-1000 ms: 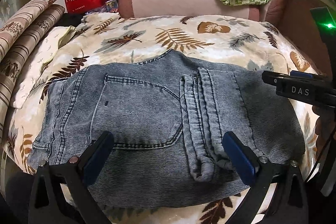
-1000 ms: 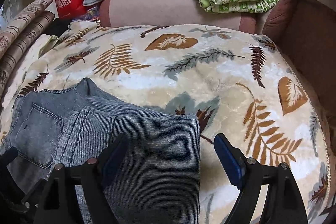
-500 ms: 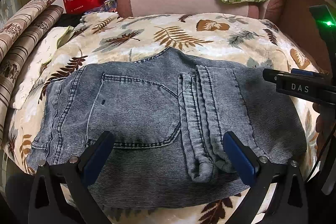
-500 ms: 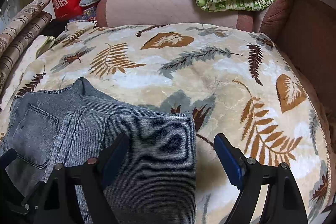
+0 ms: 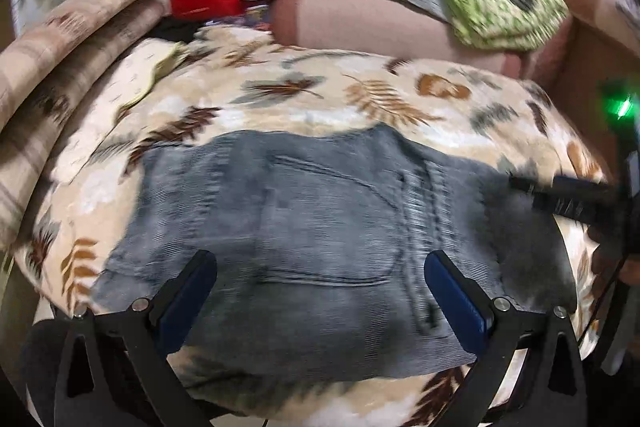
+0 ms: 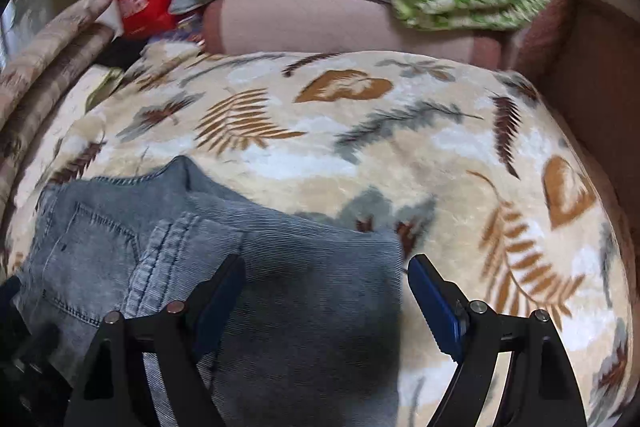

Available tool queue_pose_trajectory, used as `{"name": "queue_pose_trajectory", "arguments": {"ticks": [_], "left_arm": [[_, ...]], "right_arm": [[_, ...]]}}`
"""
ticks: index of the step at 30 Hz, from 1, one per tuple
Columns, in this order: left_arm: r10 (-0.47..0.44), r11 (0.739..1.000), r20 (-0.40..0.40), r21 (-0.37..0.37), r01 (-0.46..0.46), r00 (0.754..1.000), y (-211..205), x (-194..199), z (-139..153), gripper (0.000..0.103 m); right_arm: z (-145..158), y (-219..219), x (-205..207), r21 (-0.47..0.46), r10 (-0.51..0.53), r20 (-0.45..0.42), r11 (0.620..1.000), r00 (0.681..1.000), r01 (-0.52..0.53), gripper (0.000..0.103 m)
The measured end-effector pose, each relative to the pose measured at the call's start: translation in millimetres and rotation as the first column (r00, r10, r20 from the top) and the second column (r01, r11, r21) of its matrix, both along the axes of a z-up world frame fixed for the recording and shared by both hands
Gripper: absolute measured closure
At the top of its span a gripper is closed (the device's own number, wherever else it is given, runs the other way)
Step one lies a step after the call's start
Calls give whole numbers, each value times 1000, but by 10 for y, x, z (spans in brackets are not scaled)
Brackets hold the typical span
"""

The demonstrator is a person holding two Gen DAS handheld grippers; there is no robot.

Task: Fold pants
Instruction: 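Reach the left tool toward the folded jeans edge, then grasp the waistband of the folded jeans with the right tool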

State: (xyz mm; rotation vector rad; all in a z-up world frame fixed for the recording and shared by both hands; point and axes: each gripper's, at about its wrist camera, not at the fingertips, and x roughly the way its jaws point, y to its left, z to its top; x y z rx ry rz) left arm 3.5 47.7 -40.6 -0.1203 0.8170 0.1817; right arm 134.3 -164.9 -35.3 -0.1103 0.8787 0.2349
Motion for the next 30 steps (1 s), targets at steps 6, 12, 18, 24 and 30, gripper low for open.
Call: {"name": "queue_pose_trajectory", "arguments": {"ticks": [6, 12, 18, 24, 30], "left_arm": [[184, 972, 32, -155, -177, 982, 766, -358, 82, 0], [358, 830, -85, -428, -358, 930, 1447, -558, -266, 0], [354, 749, -147, -547, -374, 924, 1596, -516, -523, 0], [333, 720, -148, -598, -352, 931, 1663, -413, -566, 0], [325, 677, -162, -647, -349, 932, 1736, -293, -661, 0]], "right_arm": [[-372, 156, 230, -25, 24, -189, 999, 982, -30, 7], [174, 508, -50, 255, 206, -166, 954, 964, -159, 7], [-260, 1051, 112, 602, 431, -383, 787, 817, -133, 7], [-212, 1174, 182, 613, 434, -447, 785, 782, -86, 6], [-602, 1313, 226, 587, 432, -493, 806, 755, -78, 0]]}}
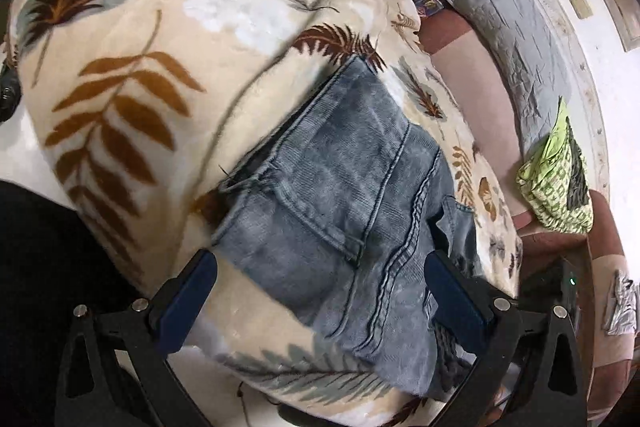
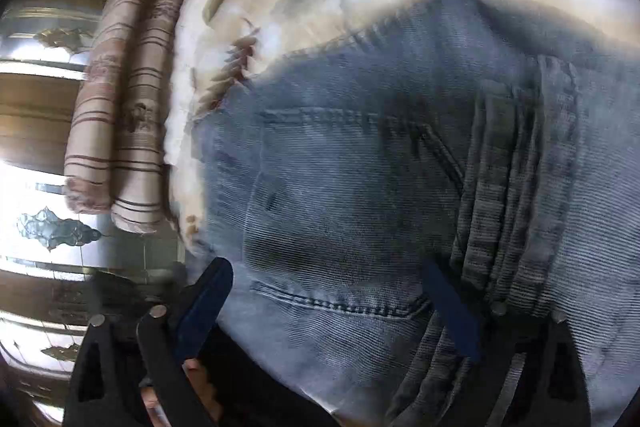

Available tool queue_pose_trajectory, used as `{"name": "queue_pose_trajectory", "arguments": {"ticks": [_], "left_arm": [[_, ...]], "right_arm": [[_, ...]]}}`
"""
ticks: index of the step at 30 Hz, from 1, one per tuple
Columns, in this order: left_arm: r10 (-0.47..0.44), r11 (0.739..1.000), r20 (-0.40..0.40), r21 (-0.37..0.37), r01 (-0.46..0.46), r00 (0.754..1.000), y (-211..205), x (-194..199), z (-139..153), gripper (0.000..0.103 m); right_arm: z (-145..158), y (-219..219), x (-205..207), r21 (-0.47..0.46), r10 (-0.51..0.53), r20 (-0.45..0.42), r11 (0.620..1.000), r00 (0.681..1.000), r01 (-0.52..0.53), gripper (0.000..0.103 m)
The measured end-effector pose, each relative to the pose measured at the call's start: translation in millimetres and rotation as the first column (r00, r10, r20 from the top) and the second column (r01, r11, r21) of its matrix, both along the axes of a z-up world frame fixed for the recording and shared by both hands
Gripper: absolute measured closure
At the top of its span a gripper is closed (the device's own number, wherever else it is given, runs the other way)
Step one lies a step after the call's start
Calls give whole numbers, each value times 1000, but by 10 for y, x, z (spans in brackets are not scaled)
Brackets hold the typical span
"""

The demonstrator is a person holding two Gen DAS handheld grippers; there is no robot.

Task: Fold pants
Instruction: 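Grasp the waistband of the folded jeans with the right tool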

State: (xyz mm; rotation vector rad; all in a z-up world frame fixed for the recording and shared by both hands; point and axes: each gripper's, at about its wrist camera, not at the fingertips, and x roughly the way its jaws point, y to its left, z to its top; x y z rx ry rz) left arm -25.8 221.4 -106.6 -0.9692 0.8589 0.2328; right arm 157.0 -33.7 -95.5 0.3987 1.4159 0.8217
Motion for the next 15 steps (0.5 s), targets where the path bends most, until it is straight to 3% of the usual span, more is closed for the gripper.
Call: {"name": "queue_pose_trajectory", "arguments": {"ticks": [1, 2, 3, 5, 10, 13, 15], "left_arm": [[3, 1000, 4, -7, -2, 1000, 10, 23, -6, 1], [13, 1000, 24, -27, -12, 1000, 25, 50, -8, 12], [14, 999, 26, -37, -13, 1000, 35, 77, -10, 35], [10, 1000, -17, -13, -11, 1000, 35, 151, -11, 65], [75, 986, -8, -147, -76, 997, 153, 125, -136, 68], [80, 986, -11, -144, -81, 997, 141, 135, -128, 68], [75, 988, -13, -134, -76, 997, 137, 113, -122, 62]], "right_arm": [[36, -11, -8, 18, -7, 0, 1000, 1000, 7, 0], [77, -18, -10, 12, -9, 0, 1000, 1000, 9, 0], [71, -18, -3, 7, -1, -7, 1000, 1000, 1, 0], [37, -65, 16, 26, 5, -12, 1000, 1000, -4, 0], [4, -109, -14, 81, -32, -35, 996, 999, 35, 0], [33, -112, -36, 69, -31, -44, 997, 999, 34, 0], [115, -95, -23, 49, -35, -65, 998, 997, 38, 0]]}}
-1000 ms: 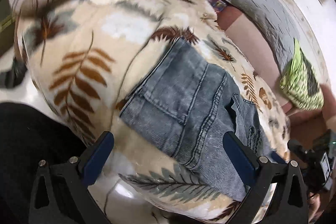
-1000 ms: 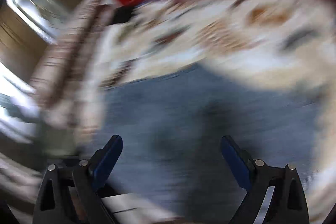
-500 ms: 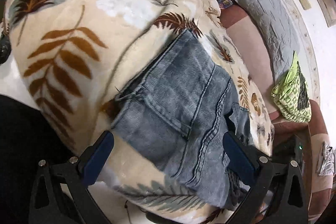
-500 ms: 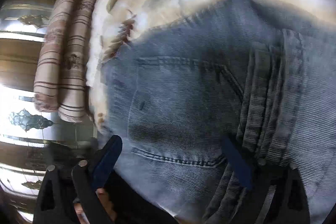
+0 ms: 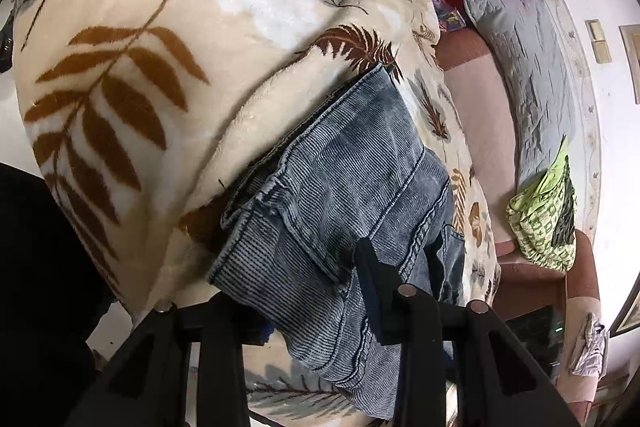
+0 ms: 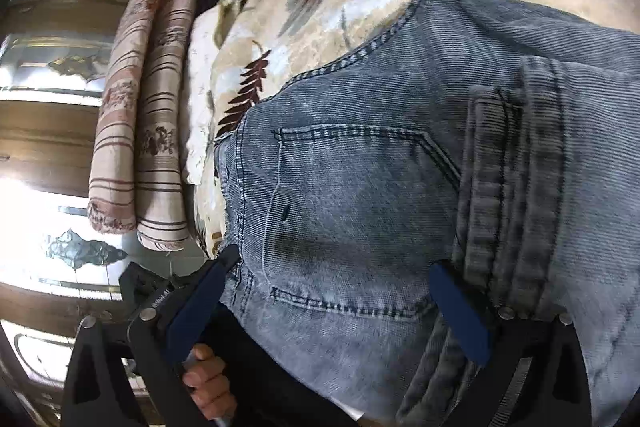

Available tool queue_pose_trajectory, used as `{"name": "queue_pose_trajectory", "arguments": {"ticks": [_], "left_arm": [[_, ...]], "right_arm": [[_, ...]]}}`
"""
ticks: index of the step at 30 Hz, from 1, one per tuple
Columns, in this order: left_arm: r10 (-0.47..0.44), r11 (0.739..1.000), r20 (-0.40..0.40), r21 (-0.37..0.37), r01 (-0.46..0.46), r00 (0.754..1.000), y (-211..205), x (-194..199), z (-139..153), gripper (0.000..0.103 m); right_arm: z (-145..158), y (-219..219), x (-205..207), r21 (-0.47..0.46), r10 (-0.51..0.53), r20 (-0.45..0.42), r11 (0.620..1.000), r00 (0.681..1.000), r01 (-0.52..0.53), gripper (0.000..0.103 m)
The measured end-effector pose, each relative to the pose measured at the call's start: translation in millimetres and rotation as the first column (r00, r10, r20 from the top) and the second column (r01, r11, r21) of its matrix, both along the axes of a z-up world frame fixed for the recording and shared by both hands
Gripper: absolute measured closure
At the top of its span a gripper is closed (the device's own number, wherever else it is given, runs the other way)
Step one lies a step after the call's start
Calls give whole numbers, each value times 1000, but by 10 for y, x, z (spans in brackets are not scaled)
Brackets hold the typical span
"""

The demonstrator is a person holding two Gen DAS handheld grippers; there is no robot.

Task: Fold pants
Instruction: 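Grasp the waistband of the folded jeans with the right tool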

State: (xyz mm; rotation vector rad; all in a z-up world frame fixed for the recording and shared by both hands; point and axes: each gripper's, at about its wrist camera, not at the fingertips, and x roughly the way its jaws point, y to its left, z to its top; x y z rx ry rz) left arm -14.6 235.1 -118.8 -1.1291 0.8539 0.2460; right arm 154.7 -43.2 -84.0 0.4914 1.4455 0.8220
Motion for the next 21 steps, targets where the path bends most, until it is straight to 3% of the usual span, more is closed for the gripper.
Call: {"name": "queue_pose_trajectory", "arguments": {"ticks": [2, 4, 5, 6, 8, 10, 11, 12, 14, 16, 18, 21], "left_arm": [[-26, 997, -45, 71, 30, 999, -49, -5, 99, 60], [-47, 966, -90, 247, 68, 995, -169, -59, 319, 57], [-60, 920, -73, 382, 84, 995, -291, -105, 523, 53], [-72, 886, -56, 454, 90, 996, -369, -130, 642, 40], [-122, 825, -30, 553, 119, 992, -529, -82, 816, 17], [-192, 779, -54, 599, 186, 980, -658, 73, 822, 14], [-219, 751, -109, 616, 239, 970, -717, 191, 752, 14], [-228, 740, -140, 619, 265, 964, -741, 256, 688, 14], [-230, 726, -232, 606, 325, 945, -761, 413, 445, 14], [-234, 727, -251, 596, 340, 939, -710, 412, 308, 15], [-238, 708, -251, 616, 344, 938, -725, 431, 312, 16], [-240, 706, -249, 619, 345, 938, -716, 462, 296, 16]], "right_arm": [[208, -31, 86, -2, 10, 81, 1000, 997, -10, 0], [423, -126, 260, -72, -35, 191, 996, 981, 49, 1], [486, -166, 359, -85, -42, 225, 994, 973, 63, 1], [547, -201, 496, -106, -43, 264, 992, 963, 73, 3], [565, -166, 708, -198, -14, 319, 977, 948, 81, 19], [470, -73, 908, -291, 36, 328, 955, 944, 65, 37], [394, 2, 993, -328, 70, 319, 944, 945, 41, 40], [321, 69, 1048, -359, 102, 310, 933, 945, 17, 41], [176, 198, 1111, -419, 152, 298, 908, 943, -14, 42], [64, 272, 1126, -457, 205, 290, 888, 935, -53, 68], [74, 318, 1109, -496, 245, 315, 866, 917, -61, 83], [137, 343, 1113, -521, 256, 344, 853, 904, -43, 87]]}}
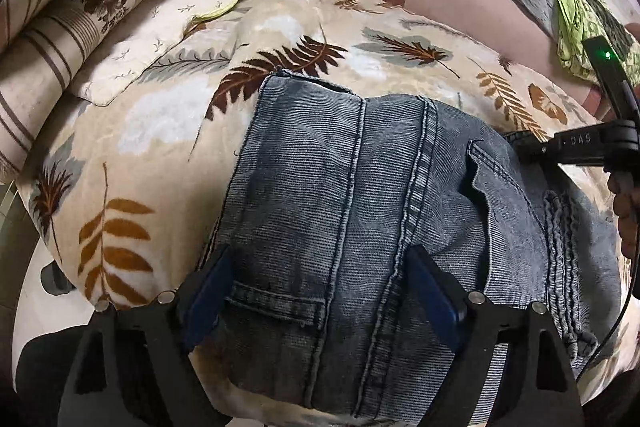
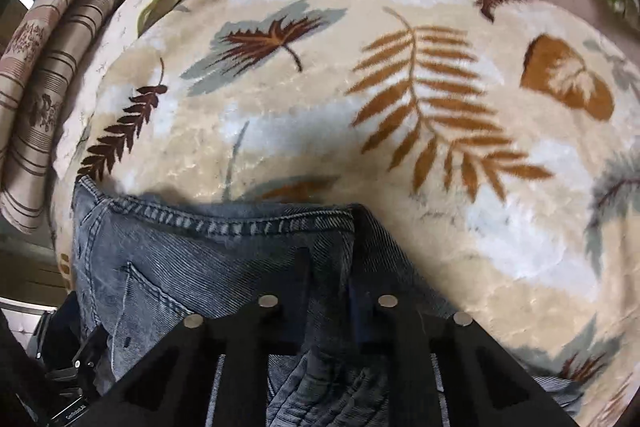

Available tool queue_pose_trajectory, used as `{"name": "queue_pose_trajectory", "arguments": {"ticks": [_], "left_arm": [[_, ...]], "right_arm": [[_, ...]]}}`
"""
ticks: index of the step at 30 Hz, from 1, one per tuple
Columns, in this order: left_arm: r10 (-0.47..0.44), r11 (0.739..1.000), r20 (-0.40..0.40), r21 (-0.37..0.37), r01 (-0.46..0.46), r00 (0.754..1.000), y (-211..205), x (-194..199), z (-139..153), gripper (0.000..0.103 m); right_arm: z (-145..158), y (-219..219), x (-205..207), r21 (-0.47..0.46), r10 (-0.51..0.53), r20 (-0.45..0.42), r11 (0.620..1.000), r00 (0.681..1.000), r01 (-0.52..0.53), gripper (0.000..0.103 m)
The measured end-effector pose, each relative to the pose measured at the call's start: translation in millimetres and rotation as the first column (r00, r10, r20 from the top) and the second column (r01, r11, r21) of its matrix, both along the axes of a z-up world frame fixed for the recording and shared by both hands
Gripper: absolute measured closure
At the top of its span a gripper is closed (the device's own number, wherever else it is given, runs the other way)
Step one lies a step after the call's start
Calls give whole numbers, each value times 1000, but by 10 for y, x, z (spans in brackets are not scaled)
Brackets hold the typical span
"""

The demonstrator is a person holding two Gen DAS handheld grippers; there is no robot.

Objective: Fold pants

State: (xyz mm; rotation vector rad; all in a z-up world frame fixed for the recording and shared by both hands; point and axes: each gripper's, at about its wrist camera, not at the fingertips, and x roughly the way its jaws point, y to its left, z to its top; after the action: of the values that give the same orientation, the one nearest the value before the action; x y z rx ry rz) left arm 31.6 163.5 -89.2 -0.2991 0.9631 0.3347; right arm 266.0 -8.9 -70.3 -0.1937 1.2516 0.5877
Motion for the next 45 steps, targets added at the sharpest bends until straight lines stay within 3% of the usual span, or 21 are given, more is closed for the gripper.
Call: {"name": "queue_pose_trajectory", "arguments": {"ticks": [9, 12, 14, 16, 18, 20, 21, 22, 24, 38, 44, 45], "left_arm": [[-6, 1000, 3, -3, 6, 1000, 15, 7, 3, 16], [-6, 1000, 5, -8, 6, 1000, 15, 7, 2, 16], [-6, 1000, 5, -6, 6, 1000, 7, 6, 2, 16], [-6, 1000, 6, -9, 6, 1000, 16, 4, 0, 16], [-7, 1000, 5, -8, 7, 1000, 20, 4, -1, 16], [-6, 1000, 7, -9, 6, 1000, 28, 3, -6, 15], [-6, 1000, 6, -7, 6, 1000, 19, 6, -1, 15], [-8, 1000, 6, -5, 8, 1000, 20, 7, 0, 15], [-10, 1000, 7, -3, 10, 1000, 24, 8, -1, 15], [-11, 1000, 7, 2, 11, 1000, 15, 7, 0, 15], [-11, 1000, 7, 3, 11, 1000, 11, 10, -3, 15], [-10, 1000, 7, 3, 10, 1000, 13, 8, -2, 15]], "right_arm": [[-59, 104, 1, -42, -35, 47, 998, 998, 37, 87], [-2, 79, -25, -22, -69, 37, 997, 997, 70, 73], [136, 37, -85, -17, -86, 76, 996, 993, 87, 65], [283, 28, -135, 23, -97, 103, 995, 990, 95, 35], [348, 81, -184, 23, -97, 134, 995, 986, 95, 28], [247, 132, -134, -21, -96, 131, 995, 987, 100, 28], [114, 151, -83, -40, -93, 88, 994, 992, 97, 39], [-14, 186, -49, -54, -75, 45, 996, 996, 77, 81], [-124, 195, -40, -64, -72, 26, 995, 997, 73, 81], [-131, 242, 88, -40, -114, 10, 993, 993, 114, 77], [-114, 242, 29, -50, -127, 17, 991, 992, 128, 65], [-95, 241, 16, -54, -129, 19, 990, 992, 129, 55]]}}
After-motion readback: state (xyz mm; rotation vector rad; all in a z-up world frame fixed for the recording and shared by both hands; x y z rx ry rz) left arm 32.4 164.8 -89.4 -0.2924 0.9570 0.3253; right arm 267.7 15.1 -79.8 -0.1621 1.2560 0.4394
